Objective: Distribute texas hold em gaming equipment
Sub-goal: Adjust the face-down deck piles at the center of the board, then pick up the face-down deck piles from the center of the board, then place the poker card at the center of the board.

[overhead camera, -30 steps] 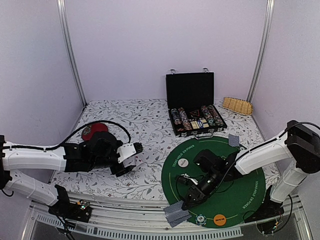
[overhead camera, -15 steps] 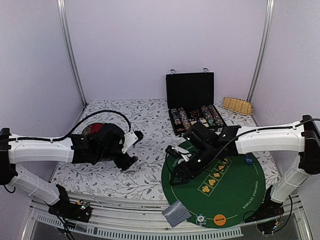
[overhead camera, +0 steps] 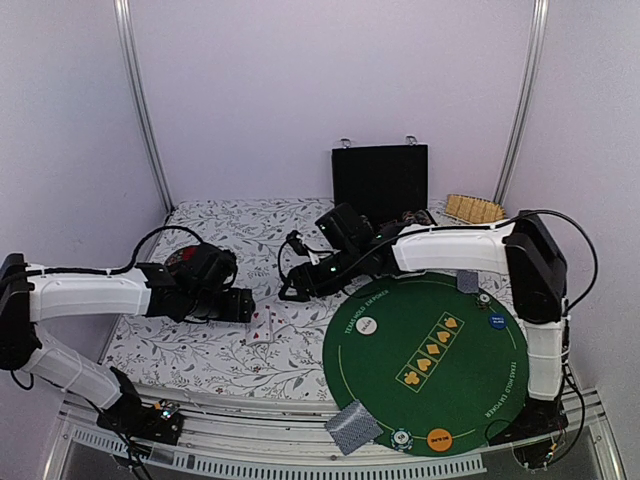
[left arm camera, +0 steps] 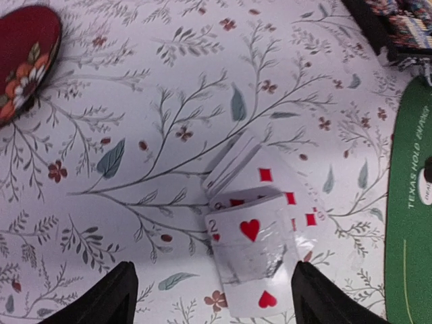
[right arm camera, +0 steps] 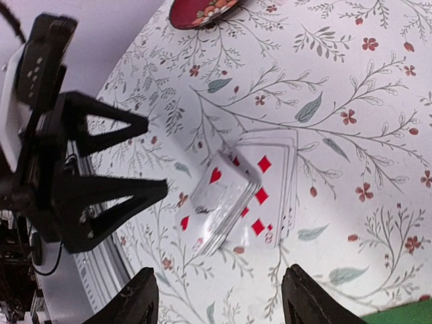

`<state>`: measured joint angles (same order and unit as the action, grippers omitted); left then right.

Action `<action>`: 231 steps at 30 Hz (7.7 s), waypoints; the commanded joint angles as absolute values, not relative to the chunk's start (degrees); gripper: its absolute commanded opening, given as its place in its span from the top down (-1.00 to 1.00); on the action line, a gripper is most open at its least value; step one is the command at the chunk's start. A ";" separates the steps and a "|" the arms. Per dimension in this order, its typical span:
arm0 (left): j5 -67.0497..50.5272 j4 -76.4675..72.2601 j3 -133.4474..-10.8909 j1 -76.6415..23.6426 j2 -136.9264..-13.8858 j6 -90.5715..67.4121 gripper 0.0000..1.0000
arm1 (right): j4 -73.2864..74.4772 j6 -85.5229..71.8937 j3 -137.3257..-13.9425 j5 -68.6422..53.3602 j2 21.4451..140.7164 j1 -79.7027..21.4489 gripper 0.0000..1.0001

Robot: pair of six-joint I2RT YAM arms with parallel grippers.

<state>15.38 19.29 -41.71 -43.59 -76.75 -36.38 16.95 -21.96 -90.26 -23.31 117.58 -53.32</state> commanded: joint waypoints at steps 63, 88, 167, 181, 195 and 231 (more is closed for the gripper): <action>-6.04 3.58 -48.35 -28.22 -96.60 -24.77 -0.49 | -23.12 -49.15 -60.91 -28.52 111.25 -56.05 -0.12; -11.67 -2.90 -41.41 -29.11 -97.36 -25.79 -0.32 | -39.11 -85.64 -64.42 -18.08 129.70 -59.95 -0.11; -3.88 14.69 -40.07 -27.16 -59.36 -25.20 -0.20 | -17.86 59.54 -67.08 13.30 116.42 -69.57 0.96; -6.33 18.19 -39.29 -27.24 -59.96 -24.03 -0.20 | -40.88 104.37 -55.06 13.82 122.45 -77.61 0.95; -6.39 18.37 -39.24 -27.21 -59.08 -23.00 -0.20 | -31.43 100.67 -64.20 10.40 125.86 -77.46 0.85; -11.77 19.75 -46.00 -28.87 -55.08 3.27 -0.77 | -23.80 75.47 -66.35 -0.82 101.13 -74.58 -0.98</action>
